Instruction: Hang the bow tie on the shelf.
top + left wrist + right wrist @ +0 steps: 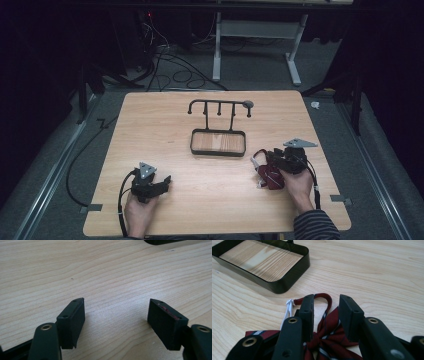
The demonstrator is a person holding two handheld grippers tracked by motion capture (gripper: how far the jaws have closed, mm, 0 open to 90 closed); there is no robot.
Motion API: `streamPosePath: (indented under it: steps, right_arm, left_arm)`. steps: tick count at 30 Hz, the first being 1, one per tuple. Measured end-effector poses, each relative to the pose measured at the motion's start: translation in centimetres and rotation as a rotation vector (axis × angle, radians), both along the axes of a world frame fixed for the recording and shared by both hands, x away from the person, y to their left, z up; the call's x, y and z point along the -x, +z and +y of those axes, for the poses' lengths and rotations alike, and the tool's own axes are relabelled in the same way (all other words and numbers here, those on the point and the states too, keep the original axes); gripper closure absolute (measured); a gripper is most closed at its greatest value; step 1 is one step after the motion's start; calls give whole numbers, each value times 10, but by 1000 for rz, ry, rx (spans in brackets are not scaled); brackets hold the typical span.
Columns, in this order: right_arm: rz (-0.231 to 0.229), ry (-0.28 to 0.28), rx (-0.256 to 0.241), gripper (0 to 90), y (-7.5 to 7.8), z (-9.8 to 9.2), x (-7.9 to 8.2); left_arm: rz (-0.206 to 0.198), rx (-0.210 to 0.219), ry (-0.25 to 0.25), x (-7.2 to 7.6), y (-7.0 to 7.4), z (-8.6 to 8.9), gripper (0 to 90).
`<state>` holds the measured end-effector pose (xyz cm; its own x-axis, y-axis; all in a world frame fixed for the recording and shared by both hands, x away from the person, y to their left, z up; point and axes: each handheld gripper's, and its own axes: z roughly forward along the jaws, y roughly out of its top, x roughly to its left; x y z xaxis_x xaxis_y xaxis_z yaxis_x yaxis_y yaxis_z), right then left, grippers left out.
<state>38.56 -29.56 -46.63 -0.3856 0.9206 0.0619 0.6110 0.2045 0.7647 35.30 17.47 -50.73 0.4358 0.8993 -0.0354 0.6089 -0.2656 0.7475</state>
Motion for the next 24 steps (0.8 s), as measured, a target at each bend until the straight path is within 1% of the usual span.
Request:
streamPosePath:
  steps: [2, 5, 9, 17, 21, 24]
  right_arm:
    - [2, 5, 7, 671, 0, 2, -4]
    - [19, 7, 11, 671, 0, 6, -9]
    - [39, 8, 31, 678, -2, 11, -18]
    - [70, -8, 49, 703, -8, 16, -34]
    - [72, -13, 63, 715, -11, 19, -38]
    - [87, -21, 67, 725, -15, 19, -42]
  left_arm:
    - [0, 0, 0, 0, 0, 0, 308]
    - [-1, -6, 0, 0, 0, -1, 308]
    - [-1, -2, 1, 0, 0, 0, 308]
    - [1, -2, 0, 0, 0, 0, 308]
    - [0, 0, 0, 0, 0, 0, 308]
    - [-1, 1, 0, 0, 0, 0, 308]
